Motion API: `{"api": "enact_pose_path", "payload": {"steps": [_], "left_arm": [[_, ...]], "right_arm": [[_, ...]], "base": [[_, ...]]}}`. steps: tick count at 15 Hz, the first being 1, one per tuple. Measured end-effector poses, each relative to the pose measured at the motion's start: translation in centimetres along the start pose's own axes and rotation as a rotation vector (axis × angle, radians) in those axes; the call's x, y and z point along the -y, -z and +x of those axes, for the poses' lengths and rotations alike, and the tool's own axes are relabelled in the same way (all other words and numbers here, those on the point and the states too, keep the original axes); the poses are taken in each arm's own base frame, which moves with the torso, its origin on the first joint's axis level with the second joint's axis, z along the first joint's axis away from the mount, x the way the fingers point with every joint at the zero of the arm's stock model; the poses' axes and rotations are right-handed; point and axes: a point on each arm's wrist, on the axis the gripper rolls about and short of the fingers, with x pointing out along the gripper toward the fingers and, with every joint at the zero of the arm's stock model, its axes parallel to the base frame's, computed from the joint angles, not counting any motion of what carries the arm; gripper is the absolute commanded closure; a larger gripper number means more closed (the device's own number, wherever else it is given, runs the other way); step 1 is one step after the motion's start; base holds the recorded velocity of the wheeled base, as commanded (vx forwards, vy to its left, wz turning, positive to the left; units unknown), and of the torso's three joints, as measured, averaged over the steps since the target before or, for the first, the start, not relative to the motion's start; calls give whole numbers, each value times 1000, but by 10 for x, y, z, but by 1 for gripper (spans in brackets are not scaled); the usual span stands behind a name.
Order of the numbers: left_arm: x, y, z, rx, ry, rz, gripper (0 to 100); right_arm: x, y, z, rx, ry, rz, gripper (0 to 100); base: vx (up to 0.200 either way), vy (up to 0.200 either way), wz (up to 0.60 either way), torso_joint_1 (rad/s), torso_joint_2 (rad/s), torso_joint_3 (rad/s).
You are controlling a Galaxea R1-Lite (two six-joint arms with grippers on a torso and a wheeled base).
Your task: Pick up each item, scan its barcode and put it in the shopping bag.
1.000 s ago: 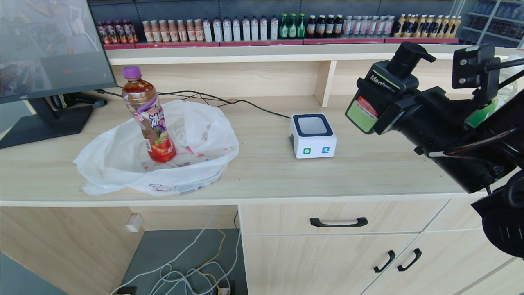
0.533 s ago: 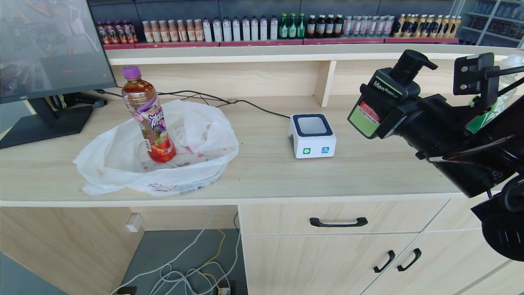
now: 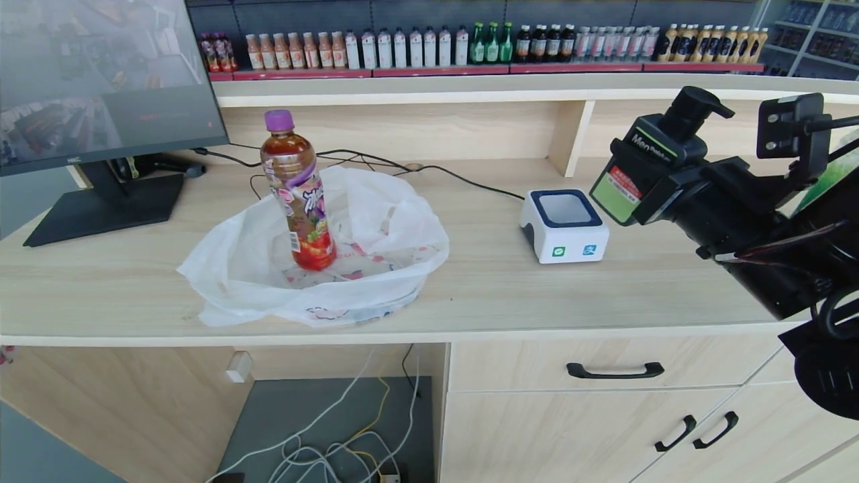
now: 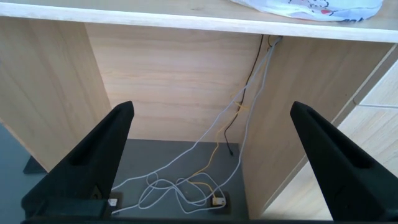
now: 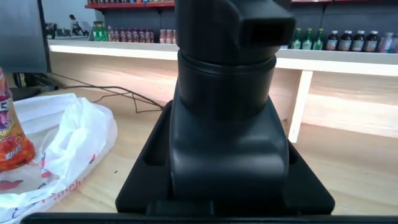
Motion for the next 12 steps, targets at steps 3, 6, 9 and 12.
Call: {"api": "enact_pose_path", "payload": {"steps": [3,6,9,12], "left_arm": [[0,0,0,0,1,0,0],[0,0,0,0,0,0,0],[0,0,0,1,1,0,0],[0,0,0,0,1,0,0]], "right_arm": [[0,3,-1,-18,1,1,100],[-5,4,0,-36,-6,6,100],[-24,-2,7,-14,11,31,100],[-55,-6,16,3,-20,77,100]], "base": [[0,200,0,2,4,4],[0,200,0,1,4,2],[0,200,0,2,4,2],[0,200,0,2,2,7]]}}
